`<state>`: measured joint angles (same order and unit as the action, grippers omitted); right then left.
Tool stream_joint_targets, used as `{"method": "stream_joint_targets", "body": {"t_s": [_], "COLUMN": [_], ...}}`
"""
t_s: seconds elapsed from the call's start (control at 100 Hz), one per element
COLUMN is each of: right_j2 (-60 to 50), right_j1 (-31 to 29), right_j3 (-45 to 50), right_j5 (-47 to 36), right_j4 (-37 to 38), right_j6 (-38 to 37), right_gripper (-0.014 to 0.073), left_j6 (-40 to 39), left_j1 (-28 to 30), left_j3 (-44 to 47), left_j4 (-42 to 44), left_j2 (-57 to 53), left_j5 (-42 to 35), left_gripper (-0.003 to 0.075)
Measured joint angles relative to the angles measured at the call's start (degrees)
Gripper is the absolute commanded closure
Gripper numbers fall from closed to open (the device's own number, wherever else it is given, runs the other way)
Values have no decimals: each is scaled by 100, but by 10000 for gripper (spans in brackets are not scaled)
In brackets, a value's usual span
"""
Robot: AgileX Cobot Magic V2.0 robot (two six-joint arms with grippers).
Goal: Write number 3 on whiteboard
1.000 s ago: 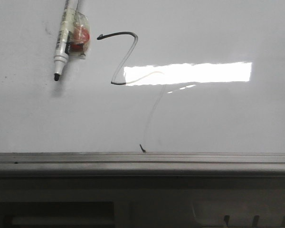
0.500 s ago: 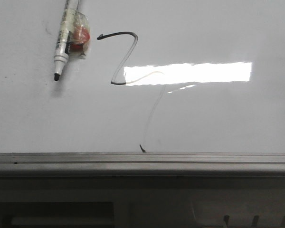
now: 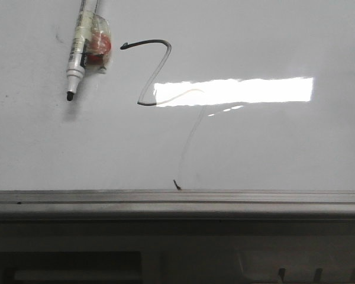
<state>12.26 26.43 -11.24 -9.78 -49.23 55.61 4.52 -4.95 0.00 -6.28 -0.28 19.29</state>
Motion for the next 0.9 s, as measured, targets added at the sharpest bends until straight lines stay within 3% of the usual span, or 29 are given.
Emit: {"method": "stream_joint_targets", "body": {"t_s": [0.26,0.45,0.54,0.66,0.78,0.9], "right_j2": [0,0,0,0,-81,-207], "right_j1": [0,-27,-214,-780,-1172,-1336], "right_j3": [26,527,954,1170,1159,1159], "right_j5": [-15,-683,-963,-739,281,1347], "right_j4": [-3,60,702,2343,3964,4630], "right_j6": [0,-70,-964,-2860,-4377,-4832], "right_gripper": [641,641,641,642,641,641], "left_j6": [0,0,0,0,0,0], "left_j1": [0,0,0,0,0,0], "left_j3": [0,0,0,0,0,0], "left_j4": [0,0,0,0,0,0], "left_j2": [0,0,0,0,0,0], "left_j5": [0,0,0,10,10,10], "left_gripper": [741,741,741,741,741,741]}}
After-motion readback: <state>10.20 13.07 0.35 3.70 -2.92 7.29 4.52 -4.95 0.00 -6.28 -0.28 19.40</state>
